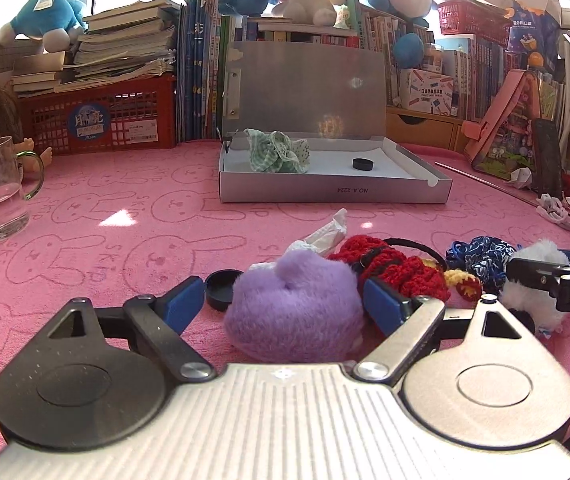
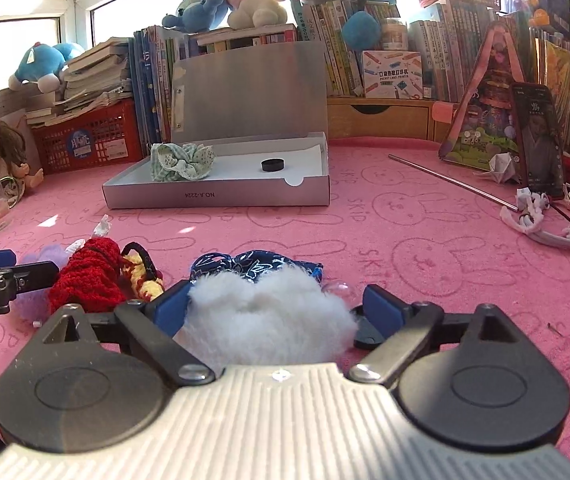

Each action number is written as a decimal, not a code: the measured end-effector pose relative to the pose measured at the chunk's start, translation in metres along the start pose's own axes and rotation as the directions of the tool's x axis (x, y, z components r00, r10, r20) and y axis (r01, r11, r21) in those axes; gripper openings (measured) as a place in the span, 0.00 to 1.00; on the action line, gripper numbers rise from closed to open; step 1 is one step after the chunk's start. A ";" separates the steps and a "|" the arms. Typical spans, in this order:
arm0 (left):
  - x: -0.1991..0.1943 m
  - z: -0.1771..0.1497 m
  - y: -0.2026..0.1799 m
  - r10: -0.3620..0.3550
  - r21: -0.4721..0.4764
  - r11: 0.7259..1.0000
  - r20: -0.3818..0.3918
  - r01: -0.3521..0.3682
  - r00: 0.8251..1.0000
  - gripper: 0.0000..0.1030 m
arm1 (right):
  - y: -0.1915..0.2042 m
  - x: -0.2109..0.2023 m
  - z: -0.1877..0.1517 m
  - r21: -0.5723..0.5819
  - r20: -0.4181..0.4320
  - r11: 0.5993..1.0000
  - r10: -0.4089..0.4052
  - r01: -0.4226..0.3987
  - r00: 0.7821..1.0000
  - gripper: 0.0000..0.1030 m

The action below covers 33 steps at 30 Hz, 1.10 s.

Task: Organize objects
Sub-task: 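Grasp the purple plush with the left gripper while the right gripper grasps the white fluffy plush, then carry the purple plush with the left gripper while the right gripper places the white plush in the box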

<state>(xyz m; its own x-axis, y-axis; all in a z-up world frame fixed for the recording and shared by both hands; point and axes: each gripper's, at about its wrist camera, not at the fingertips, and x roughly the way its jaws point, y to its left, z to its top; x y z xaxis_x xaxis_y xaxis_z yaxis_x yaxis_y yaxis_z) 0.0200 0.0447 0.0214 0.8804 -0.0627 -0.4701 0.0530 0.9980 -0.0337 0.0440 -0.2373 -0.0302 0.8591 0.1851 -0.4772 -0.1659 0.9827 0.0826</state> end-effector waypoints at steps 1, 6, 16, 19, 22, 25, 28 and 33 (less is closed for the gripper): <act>-0.002 -0.002 0.000 -0.006 0.006 1.000 -0.002 0.006 1.000 0.87 | 0.000 -0.001 -0.001 -0.002 0.001 1.000 0.002 -0.002 1.000 0.93; 0.001 -0.009 -0.005 -0.019 0.022 1.000 -0.012 0.019 1.000 0.87 | 0.002 0.000 -0.005 -0.003 -0.011 1.000 0.017 -0.017 1.000 0.95; 0.018 -0.012 -0.016 -0.001 0.046 0.999 -0.026 0.002 1.000 0.86 | 0.011 0.003 -0.013 -0.053 -0.041 0.998 0.021 -0.023 0.999 0.96; 0.017 -0.012 -0.013 0.000 0.036 0.999 -0.021 0.000 1.000 0.82 | 0.013 0.005 -0.012 -0.070 -0.059 0.997 0.021 -0.025 0.998 0.96; 0.016 -0.010 -0.011 0.006 0.029 1.000 -0.021 -0.006 1.000 0.76 | 0.016 0.008 -0.011 -0.097 -0.083 0.995 0.023 -0.032 0.996 0.95; 0.014 -0.009 -0.009 0.000 0.020 1.000 -0.020 0.000 1.000 0.76 | 0.018 0.009 -0.010 -0.110 -0.099 0.993 0.022 -0.033 0.995 0.95; 0.008 -0.005 -0.010 -0.007 0.019 1.000 -0.006 0.007 1.000 0.75 | 0.014 0.009 -0.005 -0.084 -0.121 0.996 0.032 -0.042 0.992 0.87; -0.003 0.009 -0.011 -0.022 0.024 1.000 0.041 0.021 0.999 0.75 | 0.008 0.005 0.003 -0.044 -0.136 0.998 0.045 -0.051 0.990 0.79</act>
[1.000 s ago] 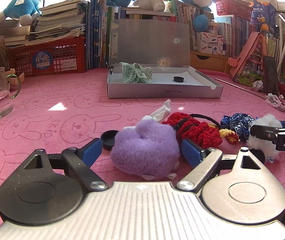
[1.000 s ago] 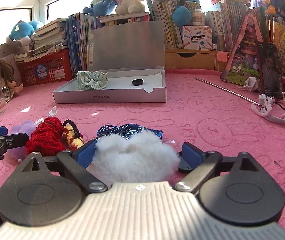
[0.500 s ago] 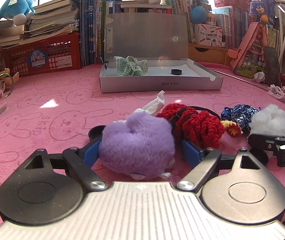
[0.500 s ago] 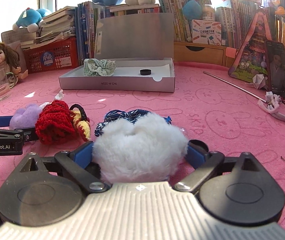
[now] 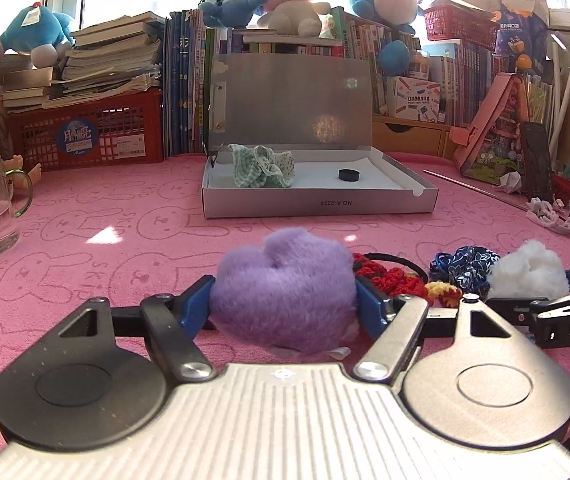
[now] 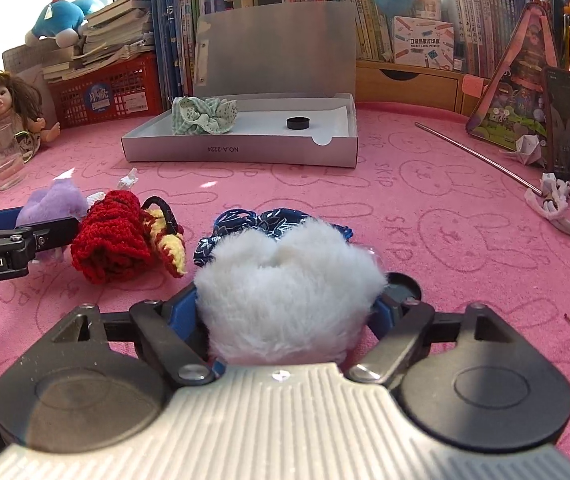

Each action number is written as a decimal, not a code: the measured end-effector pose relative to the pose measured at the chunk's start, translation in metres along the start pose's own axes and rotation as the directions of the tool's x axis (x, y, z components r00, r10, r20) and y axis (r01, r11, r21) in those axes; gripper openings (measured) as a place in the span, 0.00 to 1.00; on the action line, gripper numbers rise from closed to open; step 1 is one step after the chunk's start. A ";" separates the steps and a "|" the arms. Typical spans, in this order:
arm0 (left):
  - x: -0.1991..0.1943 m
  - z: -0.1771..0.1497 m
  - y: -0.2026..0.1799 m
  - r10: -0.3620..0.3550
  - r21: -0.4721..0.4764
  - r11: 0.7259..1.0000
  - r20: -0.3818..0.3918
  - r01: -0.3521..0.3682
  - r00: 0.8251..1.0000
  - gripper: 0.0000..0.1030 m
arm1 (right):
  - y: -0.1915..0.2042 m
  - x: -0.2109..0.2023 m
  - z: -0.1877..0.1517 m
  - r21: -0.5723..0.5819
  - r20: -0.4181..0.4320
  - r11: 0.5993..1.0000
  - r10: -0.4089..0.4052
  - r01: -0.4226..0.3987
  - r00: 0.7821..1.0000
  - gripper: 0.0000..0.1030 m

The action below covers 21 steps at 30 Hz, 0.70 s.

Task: Organize objects
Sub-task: 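Carry the purple plush with the left gripper while the right gripper places the white plush in the box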

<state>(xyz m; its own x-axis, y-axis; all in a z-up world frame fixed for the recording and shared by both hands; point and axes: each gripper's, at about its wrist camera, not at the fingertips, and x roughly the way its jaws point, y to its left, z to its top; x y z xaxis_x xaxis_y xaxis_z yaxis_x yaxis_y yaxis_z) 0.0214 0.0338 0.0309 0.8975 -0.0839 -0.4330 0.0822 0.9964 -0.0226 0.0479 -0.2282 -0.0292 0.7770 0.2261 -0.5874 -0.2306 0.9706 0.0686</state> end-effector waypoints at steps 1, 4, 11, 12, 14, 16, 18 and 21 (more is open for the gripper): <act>-0.001 0.002 0.000 -0.002 -0.001 1.000 0.006 0.002 1.000 0.75 | 0.000 -0.002 0.001 -0.001 0.006 1.000 -0.003 0.003 1.000 0.79; -0.004 0.011 -0.001 -0.011 -0.003 1.000 0.026 0.011 1.000 0.75 | -0.001 -0.008 0.007 -0.010 0.028 1.000 -0.017 0.017 0.999 0.79; 0.004 0.037 -0.001 -0.022 0.000 1.000 0.050 0.022 0.999 0.75 | -0.012 -0.014 0.036 0.024 0.081 0.999 -0.034 0.032 0.996 0.79; 0.006 0.041 -0.001 -0.024 -0.003 1.000 0.055 0.024 0.998 0.75 | -0.013 -0.013 0.040 0.030 0.086 0.999 -0.035 0.033 0.996 0.79; 0.010 0.051 -0.001 -0.029 -0.004 1.000 0.062 0.029 0.998 0.75 | -0.017 -0.010 0.050 0.044 0.100 0.999 -0.035 0.031 0.994 0.79; 0.015 0.059 -0.001 -0.036 -0.002 0.999 0.062 0.037 0.997 0.75 | -0.021 -0.006 0.060 0.052 0.107 0.998 -0.033 0.028 0.994 0.79; 0.022 0.069 -0.001 -0.045 -0.004 0.999 0.063 0.046 0.997 0.75 | -0.023 0.000 0.070 0.061 0.111 0.998 -0.033 0.027 0.993 0.79; 0.033 0.082 -0.001 -0.053 -0.008 0.999 0.063 0.053 0.997 0.75 | -0.027 0.011 0.086 0.078 0.117 0.997 -0.030 0.020 0.993 0.79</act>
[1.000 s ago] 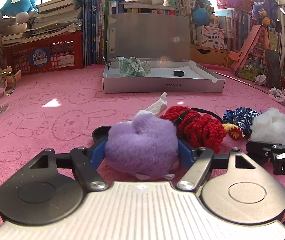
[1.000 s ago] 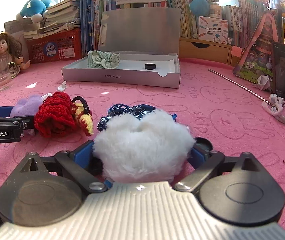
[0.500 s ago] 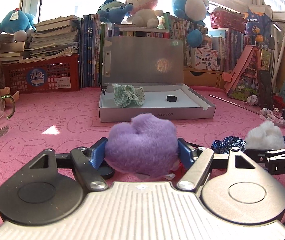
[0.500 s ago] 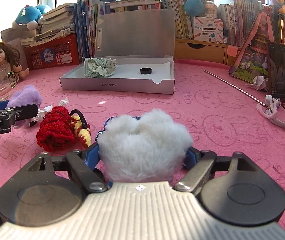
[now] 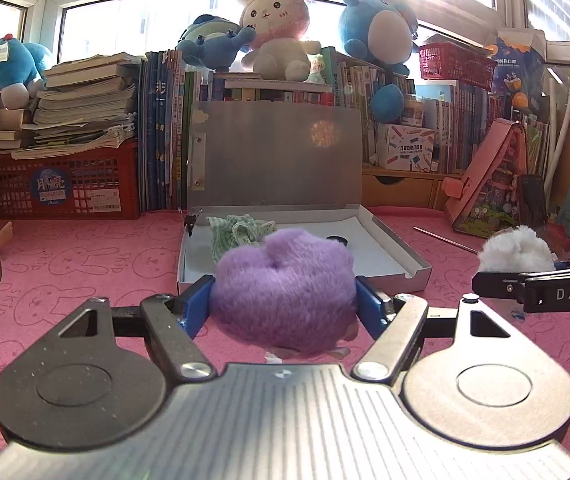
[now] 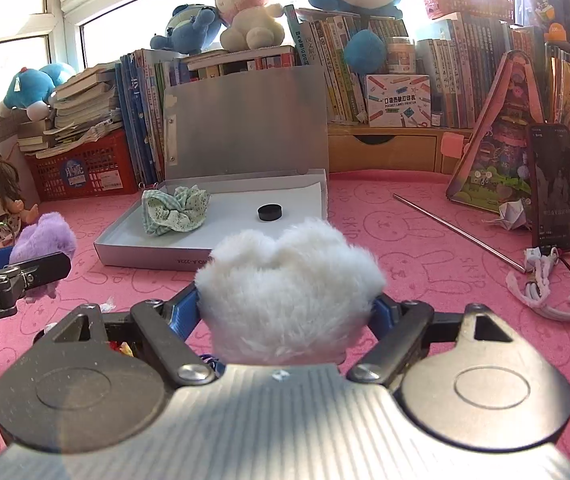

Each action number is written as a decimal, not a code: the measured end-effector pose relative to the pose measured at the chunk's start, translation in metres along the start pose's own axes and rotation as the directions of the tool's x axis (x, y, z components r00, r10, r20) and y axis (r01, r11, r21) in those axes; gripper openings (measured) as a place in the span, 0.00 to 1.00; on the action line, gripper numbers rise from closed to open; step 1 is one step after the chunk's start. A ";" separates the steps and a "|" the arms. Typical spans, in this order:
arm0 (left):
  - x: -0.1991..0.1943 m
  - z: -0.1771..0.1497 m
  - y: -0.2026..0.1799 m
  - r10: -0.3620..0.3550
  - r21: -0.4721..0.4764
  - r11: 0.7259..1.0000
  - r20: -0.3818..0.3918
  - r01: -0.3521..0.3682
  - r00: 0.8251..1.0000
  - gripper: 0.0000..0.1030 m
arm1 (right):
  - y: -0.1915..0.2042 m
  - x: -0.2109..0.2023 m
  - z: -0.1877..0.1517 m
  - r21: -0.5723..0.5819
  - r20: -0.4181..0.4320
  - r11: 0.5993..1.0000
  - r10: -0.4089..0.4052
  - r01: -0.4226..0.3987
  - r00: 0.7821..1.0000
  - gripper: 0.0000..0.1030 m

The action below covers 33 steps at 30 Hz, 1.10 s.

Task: Organize objects
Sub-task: 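Carry the purple plush with the left gripper while the right gripper places the white plush in the box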

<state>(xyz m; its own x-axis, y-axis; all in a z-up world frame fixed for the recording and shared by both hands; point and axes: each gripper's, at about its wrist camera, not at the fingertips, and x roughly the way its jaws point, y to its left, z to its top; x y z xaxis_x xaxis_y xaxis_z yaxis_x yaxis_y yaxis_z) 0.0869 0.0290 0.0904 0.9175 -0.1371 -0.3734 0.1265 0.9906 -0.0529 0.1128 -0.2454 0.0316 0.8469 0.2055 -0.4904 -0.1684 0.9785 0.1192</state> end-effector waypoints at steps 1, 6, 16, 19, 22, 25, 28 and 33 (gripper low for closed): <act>0.005 0.004 0.001 0.000 -0.004 1.000 -0.004 0.000 1.000 0.75 | -0.001 0.004 0.004 0.004 0.000 1.000 0.002 -0.002 1.000 0.79; 0.027 0.020 0.003 -0.004 -0.019 1.000 -0.011 0.004 1.000 0.75 | -0.005 0.029 0.027 0.029 -0.007 0.999 0.014 -0.014 1.000 0.79; 0.078 0.046 0.015 0.001 -0.036 0.999 -0.014 -0.002 1.000 0.76 | -0.009 0.081 0.057 0.096 -0.042 0.993 0.072 -0.068 0.997 0.80; 0.096 0.048 0.020 -0.002 -0.027 1.000 -0.008 0.002 1.000 0.76 | -0.011 0.098 0.062 0.113 -0.056 0.989 0.103 -0.096 0.993 0.80; 0.116 0.049 0.022 0.021 -0.002 1.000 -0.029 -0.021 0.999 0.76 | -0.013 0.119 0.064 0.135 -0.088 0.986 0.111 -0.098 0.990 0.80; 0.133 0.048 0.026 0.037 0.004 0.999 -0.059 -0.037 0.998 0.76 | -0.012 0.136 0.065 0.147 -0.100 0.986 0.100 -0.084 0.990 0.78; 0.148 0.044 0.030 0.042 0.003 0.999 -0.089 -0.042 0.995 0.76 | -0.011 0.149 0.065 0.151 -0.113 0.986 0.094 -0.076 0.989 0.75; 0.165 0.037 0.033 0.045 0.007 0.999 -0.130 -0.045 0.991 0.76 | -0.011 0.165 0.059 0.161 -0.167 0.985 0.081 -0.054 0.983 0.59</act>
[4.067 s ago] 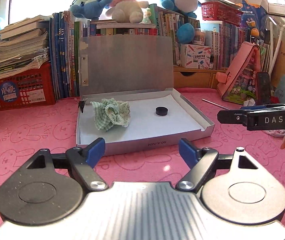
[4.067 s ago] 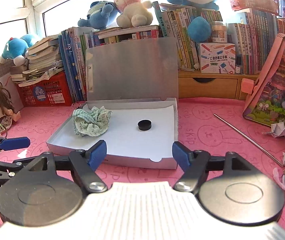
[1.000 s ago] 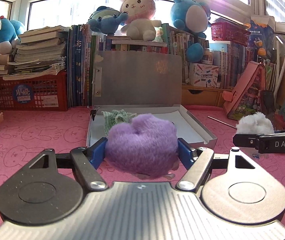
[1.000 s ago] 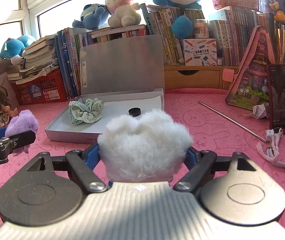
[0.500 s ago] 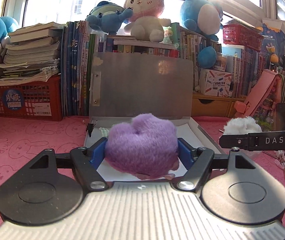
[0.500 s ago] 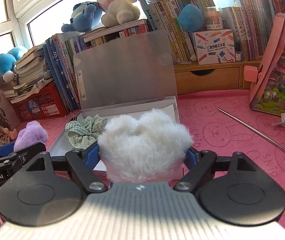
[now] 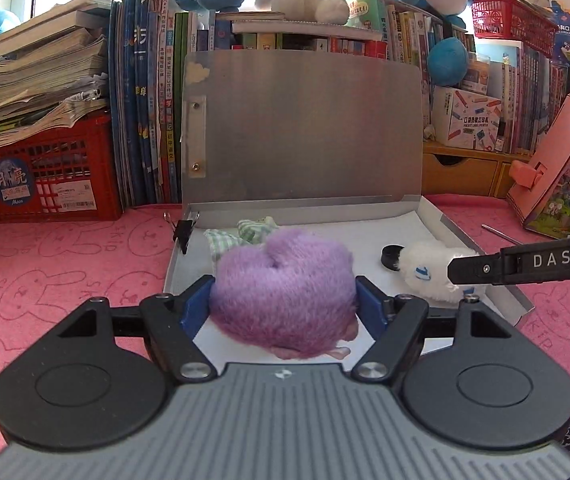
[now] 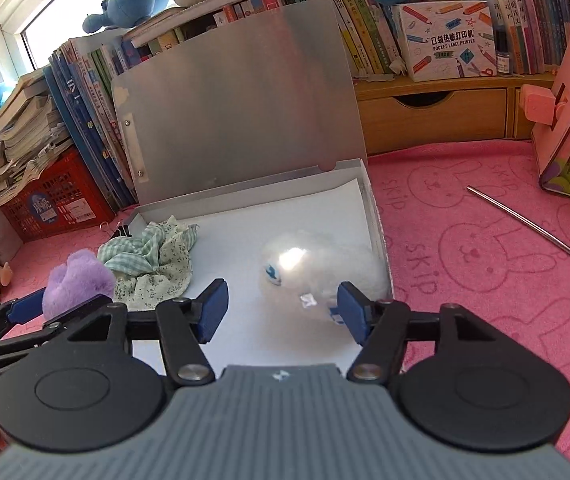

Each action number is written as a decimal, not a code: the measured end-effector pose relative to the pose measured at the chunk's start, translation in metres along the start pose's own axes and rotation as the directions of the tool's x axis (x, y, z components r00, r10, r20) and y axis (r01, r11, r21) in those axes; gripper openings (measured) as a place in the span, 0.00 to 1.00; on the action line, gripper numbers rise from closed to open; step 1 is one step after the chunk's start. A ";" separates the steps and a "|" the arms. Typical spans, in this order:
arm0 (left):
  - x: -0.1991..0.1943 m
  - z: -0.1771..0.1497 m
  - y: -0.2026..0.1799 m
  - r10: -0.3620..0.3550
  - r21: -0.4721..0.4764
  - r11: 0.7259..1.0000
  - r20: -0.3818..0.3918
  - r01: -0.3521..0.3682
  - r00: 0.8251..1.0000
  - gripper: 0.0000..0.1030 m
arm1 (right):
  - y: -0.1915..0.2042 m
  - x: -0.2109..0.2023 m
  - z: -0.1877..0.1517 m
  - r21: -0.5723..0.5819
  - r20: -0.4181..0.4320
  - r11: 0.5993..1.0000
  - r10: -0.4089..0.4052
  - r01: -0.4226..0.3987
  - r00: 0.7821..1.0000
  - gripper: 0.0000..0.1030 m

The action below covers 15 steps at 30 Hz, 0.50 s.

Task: Organize objects
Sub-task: 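Lower the purple plush into the box beside the cloth and open the left gripper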

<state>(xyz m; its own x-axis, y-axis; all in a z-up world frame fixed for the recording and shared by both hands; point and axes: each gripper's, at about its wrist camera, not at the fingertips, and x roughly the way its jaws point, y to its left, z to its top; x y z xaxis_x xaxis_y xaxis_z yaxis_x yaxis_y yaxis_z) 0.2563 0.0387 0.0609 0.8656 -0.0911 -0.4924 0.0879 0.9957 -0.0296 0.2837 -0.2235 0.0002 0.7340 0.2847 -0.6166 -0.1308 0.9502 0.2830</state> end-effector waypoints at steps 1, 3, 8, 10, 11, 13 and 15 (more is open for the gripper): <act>0.003 -0.002 0.000 -0.003 -0.003 1.000 -0.013 0.003 1.000 0.76 | -0.002 0.002 -0.002 0.004 -0.008 1.000 -0.002 0.002 1.000 0.58; 0.009 -0.004 0.000 0.003 -0.006 1.000 -0.034 -0.003 0.999 0.76 | -0.005 0.004 -0.006 0.009 -0.019 1.000 -0.009 0.009 1.000 0.58; 0.026 -0.007 0.004 0.024 -0.034 0.999 -0.084 -0.026 0.996 0.76 | -0.011 0.008 -0.011 0.031 -0.034 0.999 -0.014 0.015 0.999 0.58; 0.031 -0.006 0.006 0.028 -0.044 0.999 -0.097 -0.032 0.995 0.76 | -0.011 0.009 -0.012 0.033 -0.035 0.999 -0.010 0.012 0.999 0.58; 0.035 -0.005 0.007 0.031 -0.047 0.998 -0.105 -0.037 0.994 0.76 | -0.010 0.008 -0.012 0.033 -0.035 0.999 -0.009 0.010 0.999 0.58; 0.040 -0.003 0.007 0.047 -0.048 0.997 -0.110 -0.053 0.993 0.76 | -0.009 0.008 -0.012 0.029 -0.033 1.000 -0.007 0.008 0.999 0.58; 0.048 0.000 0.008 0.059 -0.051 0.997 -0.125 -0.065 0.990 0.76 | -0.008 0.007 -0.013 0.024 -0.028 1.000 -0.007 0.007 1.000 0.58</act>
<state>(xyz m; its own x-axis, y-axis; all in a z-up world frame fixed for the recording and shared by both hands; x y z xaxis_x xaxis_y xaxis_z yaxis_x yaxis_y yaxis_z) 0.2985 0.0423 0.0368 0.8009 -0.0297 -0.5981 0.0058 0.9991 -0.0419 0.2816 -0.2274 -0.0157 0.7162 0.2816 -0.6386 -0.1093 0.9489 0.2960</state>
